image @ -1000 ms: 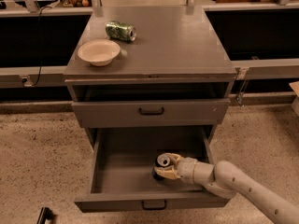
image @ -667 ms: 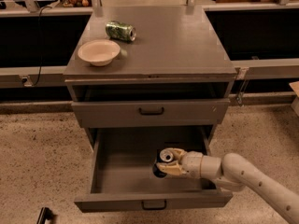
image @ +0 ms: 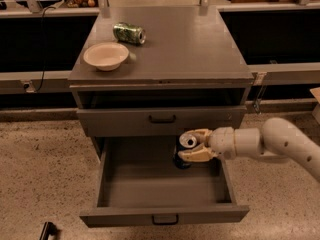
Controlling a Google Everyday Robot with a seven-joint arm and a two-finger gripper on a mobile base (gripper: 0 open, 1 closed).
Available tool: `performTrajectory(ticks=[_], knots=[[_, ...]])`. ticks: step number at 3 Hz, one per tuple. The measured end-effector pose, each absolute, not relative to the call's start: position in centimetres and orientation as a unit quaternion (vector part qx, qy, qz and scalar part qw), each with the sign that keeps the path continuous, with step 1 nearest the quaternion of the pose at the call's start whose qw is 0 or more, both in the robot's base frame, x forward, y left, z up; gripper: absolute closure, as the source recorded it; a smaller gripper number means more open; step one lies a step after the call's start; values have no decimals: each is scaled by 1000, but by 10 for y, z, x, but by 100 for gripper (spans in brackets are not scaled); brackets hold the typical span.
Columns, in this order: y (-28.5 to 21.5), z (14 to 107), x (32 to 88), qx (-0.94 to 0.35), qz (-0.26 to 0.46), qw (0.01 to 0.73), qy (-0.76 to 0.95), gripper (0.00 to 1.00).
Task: Pick pepsi can from middle drawer and place on counter
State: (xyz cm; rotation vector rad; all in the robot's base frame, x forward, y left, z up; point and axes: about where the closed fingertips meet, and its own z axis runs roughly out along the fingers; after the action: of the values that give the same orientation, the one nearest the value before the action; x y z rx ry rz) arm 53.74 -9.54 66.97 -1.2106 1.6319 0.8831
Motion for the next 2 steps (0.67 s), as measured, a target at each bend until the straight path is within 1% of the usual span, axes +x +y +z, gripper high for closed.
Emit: performTrajectory(ticks=[1,2], knots=[[-112,752,553,-514,346,457,638,100],[-109,753,553,-521,347,452,636,100]])
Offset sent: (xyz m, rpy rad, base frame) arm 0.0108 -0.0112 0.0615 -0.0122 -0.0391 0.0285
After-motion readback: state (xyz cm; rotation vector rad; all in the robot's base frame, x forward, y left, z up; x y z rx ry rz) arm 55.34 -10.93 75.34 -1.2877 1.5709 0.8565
